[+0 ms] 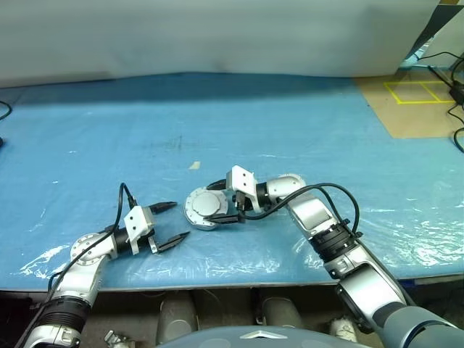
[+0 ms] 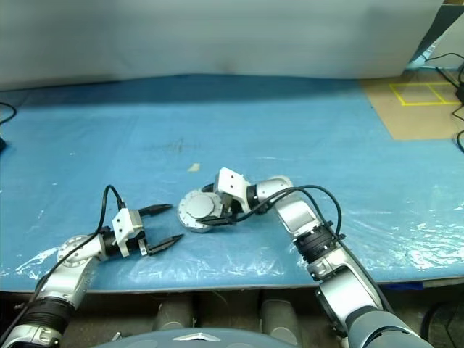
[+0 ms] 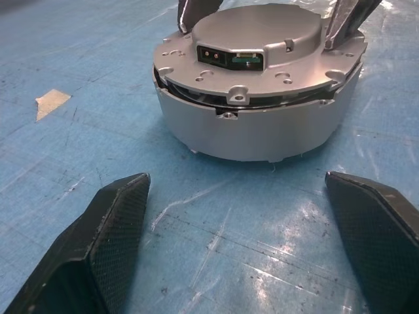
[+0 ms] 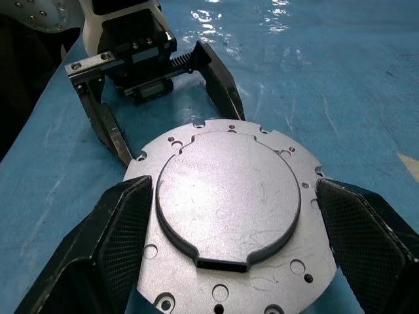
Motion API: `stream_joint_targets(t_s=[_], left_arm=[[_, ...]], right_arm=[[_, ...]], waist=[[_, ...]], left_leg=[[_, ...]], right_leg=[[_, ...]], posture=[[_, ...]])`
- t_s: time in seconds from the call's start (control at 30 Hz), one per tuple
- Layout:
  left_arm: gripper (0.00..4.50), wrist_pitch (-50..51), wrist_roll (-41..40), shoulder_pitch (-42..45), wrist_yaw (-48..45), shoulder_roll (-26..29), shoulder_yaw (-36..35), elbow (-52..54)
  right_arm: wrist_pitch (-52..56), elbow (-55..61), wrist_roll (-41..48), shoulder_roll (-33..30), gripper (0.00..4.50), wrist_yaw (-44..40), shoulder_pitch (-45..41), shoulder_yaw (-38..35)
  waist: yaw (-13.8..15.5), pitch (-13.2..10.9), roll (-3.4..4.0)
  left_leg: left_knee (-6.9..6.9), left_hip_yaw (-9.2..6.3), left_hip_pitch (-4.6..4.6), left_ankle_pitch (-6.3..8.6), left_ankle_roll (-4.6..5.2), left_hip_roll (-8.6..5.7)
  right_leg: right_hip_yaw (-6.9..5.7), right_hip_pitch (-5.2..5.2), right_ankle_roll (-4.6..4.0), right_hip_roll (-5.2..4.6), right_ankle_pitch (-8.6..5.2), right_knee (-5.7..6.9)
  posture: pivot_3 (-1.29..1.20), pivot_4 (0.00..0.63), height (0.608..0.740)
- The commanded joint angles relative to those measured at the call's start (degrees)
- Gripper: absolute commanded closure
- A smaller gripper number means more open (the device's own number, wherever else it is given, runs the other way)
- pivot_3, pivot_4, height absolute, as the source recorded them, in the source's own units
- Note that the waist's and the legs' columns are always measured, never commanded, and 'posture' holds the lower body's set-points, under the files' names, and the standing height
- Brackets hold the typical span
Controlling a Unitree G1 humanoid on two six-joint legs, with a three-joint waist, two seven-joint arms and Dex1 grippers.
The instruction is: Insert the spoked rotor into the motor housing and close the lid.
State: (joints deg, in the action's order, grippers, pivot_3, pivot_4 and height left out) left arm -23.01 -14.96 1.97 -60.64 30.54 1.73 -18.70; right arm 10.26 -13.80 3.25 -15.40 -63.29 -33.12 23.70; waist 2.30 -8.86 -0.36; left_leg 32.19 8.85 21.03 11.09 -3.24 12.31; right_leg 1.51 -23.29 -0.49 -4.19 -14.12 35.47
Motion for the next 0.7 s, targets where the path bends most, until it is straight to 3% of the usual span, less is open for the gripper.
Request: stream_joint_targets(t_s=[0.03,0.1,0.7], left_arm=[[0.0,1.19,1.38,-1.71,0.3,1.33,-0.12,-0.47],[0.0,1.52,1.31,-1.95,0.43,1.48,-0.17,0.08],[0.0,5.29,1.12,-2.96,1.83,2.03,0.1,4.77]], right_arm=[[-0.95,-0.85,-0.46,0.41,1.16,0.55,-0.29,0.23],[-1.07,-0.86,-0.38,0.64,1.56,0.7,-0.41,0.02],[5.34,3.33,-0.75,1.21,1.56,1.72,-1.94,0.58]], waist=[[-0.01,0.0,0.0],[-0.02,0.0,0.0],[-0.06,0.0,0.0]], left_leg=[[0.0,0.0,0.0,0.0,0.0,0.0],[0.0,0.0,-0.01,0.0,0.0,0.0],[0.0,0.0,0.01,0.0,0.0,0.0]], right_leg=[[0.0,0.0,0.0,0.0,0.0,0.0],[0.0,0.0,0.0,0.0,0.0,0.0],[0.01,0.0,0.0,0.01,0.0,-0.01]], posture=[[0.0,0.15,0.74],[0.0,0.15,0.74],[0.0,0.15,0.74]])
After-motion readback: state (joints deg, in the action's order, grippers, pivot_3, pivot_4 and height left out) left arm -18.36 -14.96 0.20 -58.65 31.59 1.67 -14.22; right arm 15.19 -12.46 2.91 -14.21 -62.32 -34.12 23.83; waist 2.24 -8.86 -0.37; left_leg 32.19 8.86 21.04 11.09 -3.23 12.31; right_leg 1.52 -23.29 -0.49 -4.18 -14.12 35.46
